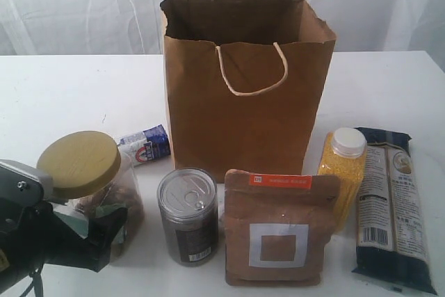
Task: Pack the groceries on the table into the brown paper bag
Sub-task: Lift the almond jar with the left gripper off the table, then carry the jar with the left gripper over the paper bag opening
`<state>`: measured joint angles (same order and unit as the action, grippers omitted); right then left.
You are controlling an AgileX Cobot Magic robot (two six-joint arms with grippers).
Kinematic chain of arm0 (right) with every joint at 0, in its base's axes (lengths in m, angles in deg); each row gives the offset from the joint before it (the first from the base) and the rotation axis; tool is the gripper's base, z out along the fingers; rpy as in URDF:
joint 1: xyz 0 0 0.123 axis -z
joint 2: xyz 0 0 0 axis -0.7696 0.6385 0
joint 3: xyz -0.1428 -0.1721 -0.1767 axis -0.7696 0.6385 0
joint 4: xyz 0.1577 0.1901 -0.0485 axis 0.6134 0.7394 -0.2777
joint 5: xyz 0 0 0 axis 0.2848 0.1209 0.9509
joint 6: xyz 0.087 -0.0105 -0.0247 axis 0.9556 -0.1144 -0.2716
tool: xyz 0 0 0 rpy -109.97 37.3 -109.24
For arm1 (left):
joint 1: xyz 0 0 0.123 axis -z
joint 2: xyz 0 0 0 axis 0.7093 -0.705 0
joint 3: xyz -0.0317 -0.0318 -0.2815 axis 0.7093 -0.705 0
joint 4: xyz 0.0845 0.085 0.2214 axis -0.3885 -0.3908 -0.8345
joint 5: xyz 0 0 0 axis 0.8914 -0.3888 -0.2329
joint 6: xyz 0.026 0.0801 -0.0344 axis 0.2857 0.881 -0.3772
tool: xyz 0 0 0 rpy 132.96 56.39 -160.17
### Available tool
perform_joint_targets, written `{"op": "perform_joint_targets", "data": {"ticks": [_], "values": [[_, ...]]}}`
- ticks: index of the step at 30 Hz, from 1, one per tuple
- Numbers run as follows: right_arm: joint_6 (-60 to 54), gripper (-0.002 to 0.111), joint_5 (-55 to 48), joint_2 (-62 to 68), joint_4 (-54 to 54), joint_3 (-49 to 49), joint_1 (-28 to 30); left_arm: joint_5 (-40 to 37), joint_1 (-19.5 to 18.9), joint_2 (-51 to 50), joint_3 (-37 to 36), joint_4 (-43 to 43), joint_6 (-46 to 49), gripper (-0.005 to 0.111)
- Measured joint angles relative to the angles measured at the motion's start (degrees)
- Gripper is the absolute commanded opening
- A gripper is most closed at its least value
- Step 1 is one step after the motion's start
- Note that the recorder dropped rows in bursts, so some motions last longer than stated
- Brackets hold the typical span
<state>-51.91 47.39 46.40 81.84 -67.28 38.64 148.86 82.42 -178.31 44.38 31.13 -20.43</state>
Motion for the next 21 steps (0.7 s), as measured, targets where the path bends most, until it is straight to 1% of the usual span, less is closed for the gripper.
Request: {"op": "perform_joint_targets", "data": {"ticks": [2,6,7,8,9,11,13,14,16,18,21], "values": [[0.0,0.000,0.0,0.0,0.0,0.0,0.0,-1.1,0.0,2.7,-0.2,0.0,0.0,0.000],[0.0,0.000,0.0,0.0,0.0,0.0,0.0,-5.1,0.0,13.9,-0.8,0.1,0.6,0.000],[0.0,0.000,0.0,0.0,0.0,0.0,0.0,-7.5,0.0,18.7,-0.7,0.2,1.4,0.000],[0.0,0.000,0.0,0.0,0.0,0.0,0.0,-9.5,0.0,21.1,-0.3,0.3,2.2,0.000],[0.0,0.000,0.0,0.0,0.0,0.0,0.0,-14.6,0.0,25.5,1.0,0.4,4.1,0.000],[0.0,0.000,0.0,0.0,0.0,0.0,0.0,-23.4,0.0,31.9,4.9,0.4,7.5,0.000],[0.0,0.000,0.0,0.0,0.0,0.0,0.0,-34.5,0.0,37.3,10.7,0.4,9.8,0.000],[0.0,0.000,0.0,0.0,0.0,0.0,0.0,-40.8,0.0,39.6,14.6,0.4,10.9,0.000],[0.0,0.000,0.0,0.0,0.0,0.0,0.0,-50.2,0.0,42.2,21.4,0.4,12.9,0.000],[0.0,0.000,0.0,0.0,0.0,0.0,0.0,-54.5,-0.5,42.6,25.3,0.2,13.2,0.000],[0.0,0.000,0.0,0.0,0.0,0.0,0.0,-57.0,-1.7,42.7,30.3,-1.6,13.5,0.000]]}}
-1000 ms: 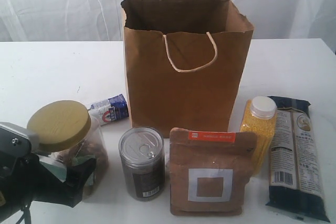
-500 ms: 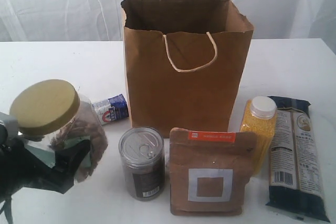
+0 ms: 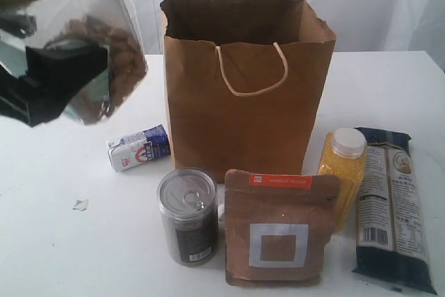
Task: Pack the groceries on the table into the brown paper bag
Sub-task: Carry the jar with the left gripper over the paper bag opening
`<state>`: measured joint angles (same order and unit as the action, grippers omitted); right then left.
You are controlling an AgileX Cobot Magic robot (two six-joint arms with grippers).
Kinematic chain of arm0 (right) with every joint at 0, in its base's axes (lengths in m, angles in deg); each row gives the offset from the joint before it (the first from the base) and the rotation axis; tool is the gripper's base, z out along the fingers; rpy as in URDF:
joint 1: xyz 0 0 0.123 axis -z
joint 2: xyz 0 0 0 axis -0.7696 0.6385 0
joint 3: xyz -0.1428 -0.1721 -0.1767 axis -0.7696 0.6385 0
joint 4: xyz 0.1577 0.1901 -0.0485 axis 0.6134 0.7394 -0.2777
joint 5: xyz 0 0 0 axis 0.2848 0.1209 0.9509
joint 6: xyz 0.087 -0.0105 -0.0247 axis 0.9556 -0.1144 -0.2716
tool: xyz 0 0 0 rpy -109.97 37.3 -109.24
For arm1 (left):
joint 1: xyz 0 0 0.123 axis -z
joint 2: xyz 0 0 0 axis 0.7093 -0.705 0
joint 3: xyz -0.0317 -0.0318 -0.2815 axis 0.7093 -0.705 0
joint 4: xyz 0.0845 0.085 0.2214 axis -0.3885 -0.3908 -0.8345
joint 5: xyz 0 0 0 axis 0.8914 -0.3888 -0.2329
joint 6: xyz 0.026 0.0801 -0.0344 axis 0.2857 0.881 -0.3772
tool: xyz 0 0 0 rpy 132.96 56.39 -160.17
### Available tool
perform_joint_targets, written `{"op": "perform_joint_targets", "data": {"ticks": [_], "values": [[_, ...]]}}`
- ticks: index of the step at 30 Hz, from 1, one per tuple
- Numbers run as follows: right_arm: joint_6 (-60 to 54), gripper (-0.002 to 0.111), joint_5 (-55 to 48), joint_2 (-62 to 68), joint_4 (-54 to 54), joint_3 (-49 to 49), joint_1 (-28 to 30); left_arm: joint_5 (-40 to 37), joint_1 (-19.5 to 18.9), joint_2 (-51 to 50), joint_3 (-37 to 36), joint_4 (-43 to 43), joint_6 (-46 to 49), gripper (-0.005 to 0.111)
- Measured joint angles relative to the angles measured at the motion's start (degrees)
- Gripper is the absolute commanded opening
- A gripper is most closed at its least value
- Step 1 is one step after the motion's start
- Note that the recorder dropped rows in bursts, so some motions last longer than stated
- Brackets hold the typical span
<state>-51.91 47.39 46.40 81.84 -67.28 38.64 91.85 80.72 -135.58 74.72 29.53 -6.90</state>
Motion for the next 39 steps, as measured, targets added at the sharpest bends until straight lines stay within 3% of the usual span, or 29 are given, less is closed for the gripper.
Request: {"op": "perform_joint_targets", "data": {"ticks": [8,16,31,39], "values": [[0.0,0.000,0.0,0.0,0.0,0.0,0.0,-0.9,-0.9,-4.7,8.2,-4.5,0.1,0.000],[0.0,0.000,0.0,0.0,0.0,0.0,0.0,-1.1,-0.9,-13.2,16.7,-14.0,-7.7,0.000],[0.0,0.000,0.0,0.0,0.0,0.0,0.0,16.8,-1.0,-29.8,25.1,-31.9,-25.1,0.000],[0.0,0.000,0.0,0.0,0.0,0.0,0.0,19.1,-1.0,-36.7,29.3,-37.0,-30.7,0.000]]}}
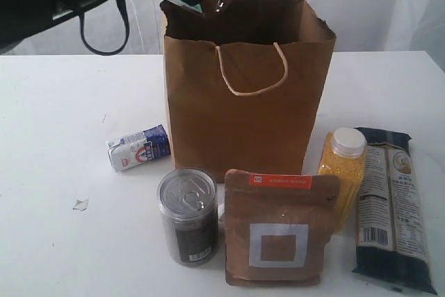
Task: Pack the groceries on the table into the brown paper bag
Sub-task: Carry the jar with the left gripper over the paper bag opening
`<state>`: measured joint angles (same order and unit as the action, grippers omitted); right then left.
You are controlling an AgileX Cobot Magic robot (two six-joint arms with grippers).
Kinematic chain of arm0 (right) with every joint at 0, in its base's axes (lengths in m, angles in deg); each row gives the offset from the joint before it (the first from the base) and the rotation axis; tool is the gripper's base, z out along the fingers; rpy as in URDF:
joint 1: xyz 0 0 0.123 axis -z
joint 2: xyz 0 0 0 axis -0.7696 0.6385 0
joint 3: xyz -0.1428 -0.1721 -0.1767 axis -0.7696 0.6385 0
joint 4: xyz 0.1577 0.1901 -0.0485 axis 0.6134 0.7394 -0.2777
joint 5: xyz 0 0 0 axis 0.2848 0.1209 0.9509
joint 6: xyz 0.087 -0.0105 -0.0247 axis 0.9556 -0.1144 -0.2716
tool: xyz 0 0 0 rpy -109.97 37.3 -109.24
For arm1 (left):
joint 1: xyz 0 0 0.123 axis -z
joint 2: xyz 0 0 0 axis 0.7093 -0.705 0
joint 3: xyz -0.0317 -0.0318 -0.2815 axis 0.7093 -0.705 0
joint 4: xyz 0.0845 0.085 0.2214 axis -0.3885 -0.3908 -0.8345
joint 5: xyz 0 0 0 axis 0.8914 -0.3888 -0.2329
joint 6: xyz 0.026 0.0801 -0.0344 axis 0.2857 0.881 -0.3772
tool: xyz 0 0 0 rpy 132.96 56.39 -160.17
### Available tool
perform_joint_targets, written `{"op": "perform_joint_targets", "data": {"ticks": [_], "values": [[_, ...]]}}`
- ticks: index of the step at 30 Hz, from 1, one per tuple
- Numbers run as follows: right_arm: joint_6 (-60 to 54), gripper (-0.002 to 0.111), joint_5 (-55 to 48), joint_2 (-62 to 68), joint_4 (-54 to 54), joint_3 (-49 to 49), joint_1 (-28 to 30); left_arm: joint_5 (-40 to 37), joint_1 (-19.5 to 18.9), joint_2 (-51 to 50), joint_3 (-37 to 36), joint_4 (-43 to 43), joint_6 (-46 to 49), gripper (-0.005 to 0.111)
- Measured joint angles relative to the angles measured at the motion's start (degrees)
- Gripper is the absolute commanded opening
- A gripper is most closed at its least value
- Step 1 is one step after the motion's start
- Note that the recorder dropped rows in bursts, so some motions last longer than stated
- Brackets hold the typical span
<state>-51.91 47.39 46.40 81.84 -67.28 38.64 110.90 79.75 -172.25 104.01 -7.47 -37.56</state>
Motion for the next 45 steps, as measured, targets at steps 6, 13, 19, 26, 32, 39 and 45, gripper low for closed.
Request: {"op": "perform_joint_targets", "data": {"ticks": [6,13,19,26,32,39,45], "values": [[0.0,0.000,0.0,0.0,0.0,0.0,0.0,-0.1,0.0,-3.5,1.3,-1.4,-4.2,0.000],[0.0,0.000,0.0,0.0,0.0,0.0,0.0,-2.5,0.0,-3.9,1.4,-4.6,-6.3,0.000],[0.0,0.000,0.0,0.0,0.0,0.0,0.0,-2.6,-0.1,-3.9,1.4,-9.7,-10.4,0.000],[0.0,0.000,0.0,0.0,0.0,0.0,0.0,-0.7,-1.2,-3.9,1.7,-15.7,-18.2,0.000],[0.0,0.000,0.0,0.0,0.0,0.0,0.0,1.7,-1.2,-3.9,3.0,-20.8,-26.0,0.000],[0.0,0.000,0.0,0.0,0.0,0.0,0.0,4.6,-2.8,-3.9,5.0,-30.9,-37.0,0.000],[0.0,0.000,0.0,0.0,0.0,0.0,0.0,8.5,-6.3,-3.9,5.1,-37.1,-42.7,0.000]]}}
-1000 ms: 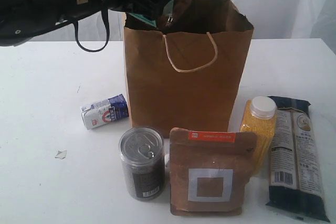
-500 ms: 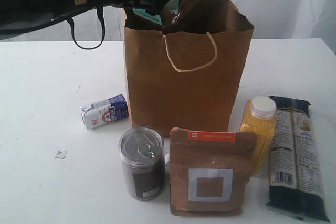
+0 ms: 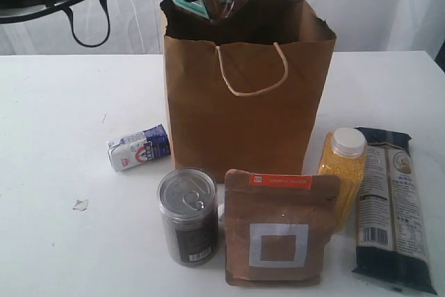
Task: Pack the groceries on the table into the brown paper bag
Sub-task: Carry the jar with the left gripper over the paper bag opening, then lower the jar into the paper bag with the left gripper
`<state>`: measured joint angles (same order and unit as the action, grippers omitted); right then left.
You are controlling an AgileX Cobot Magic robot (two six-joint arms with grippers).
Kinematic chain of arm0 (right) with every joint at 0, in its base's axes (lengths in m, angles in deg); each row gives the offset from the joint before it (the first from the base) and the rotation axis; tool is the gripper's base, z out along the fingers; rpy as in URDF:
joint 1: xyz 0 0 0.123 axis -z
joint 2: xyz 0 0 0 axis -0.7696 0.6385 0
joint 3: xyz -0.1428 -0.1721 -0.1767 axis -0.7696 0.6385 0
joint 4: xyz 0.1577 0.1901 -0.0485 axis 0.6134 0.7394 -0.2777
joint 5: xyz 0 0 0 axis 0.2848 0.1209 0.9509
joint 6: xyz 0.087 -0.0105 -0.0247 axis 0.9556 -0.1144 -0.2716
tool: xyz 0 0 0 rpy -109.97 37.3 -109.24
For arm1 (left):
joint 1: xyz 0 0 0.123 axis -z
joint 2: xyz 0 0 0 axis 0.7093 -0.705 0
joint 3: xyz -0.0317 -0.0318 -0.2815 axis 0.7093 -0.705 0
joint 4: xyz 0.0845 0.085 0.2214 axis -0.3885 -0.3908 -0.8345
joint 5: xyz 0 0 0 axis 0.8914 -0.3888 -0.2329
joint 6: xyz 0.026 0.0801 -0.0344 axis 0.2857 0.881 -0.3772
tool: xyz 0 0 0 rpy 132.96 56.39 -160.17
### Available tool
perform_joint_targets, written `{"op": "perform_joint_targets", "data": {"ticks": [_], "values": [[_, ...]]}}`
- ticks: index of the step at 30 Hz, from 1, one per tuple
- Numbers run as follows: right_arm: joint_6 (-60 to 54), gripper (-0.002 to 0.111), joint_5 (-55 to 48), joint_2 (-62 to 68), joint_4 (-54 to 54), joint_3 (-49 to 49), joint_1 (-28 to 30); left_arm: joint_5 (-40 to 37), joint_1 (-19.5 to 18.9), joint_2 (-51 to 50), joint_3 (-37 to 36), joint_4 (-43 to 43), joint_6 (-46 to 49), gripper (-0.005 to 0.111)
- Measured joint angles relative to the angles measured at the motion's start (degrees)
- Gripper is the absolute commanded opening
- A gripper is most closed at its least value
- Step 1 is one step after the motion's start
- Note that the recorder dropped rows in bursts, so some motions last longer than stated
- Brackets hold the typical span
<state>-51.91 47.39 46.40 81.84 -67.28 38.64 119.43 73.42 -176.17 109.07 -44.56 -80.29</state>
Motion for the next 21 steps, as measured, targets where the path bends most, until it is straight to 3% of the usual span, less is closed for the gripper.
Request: {"op": "perform_joint_targets", "data": {"ticks": [11,15,21], "values": [[0.0,0.000,0.0,0.0,0.0,0.0,0.0,10.2,-4.0,-0.6,0.1,-8.3,-5.1,0.000],[0.0,0.000,0.0,0.0,0.0,0.0,0.0,12.2,-4.2,-1.8,0.1,-8.9,-5.6,0.000],[0.0,0.000,0.0,0.0,0.0,0.0,0.0,12.9,-4.2,-3.9,3.5,-16.8,-10.0,0.000]]}}
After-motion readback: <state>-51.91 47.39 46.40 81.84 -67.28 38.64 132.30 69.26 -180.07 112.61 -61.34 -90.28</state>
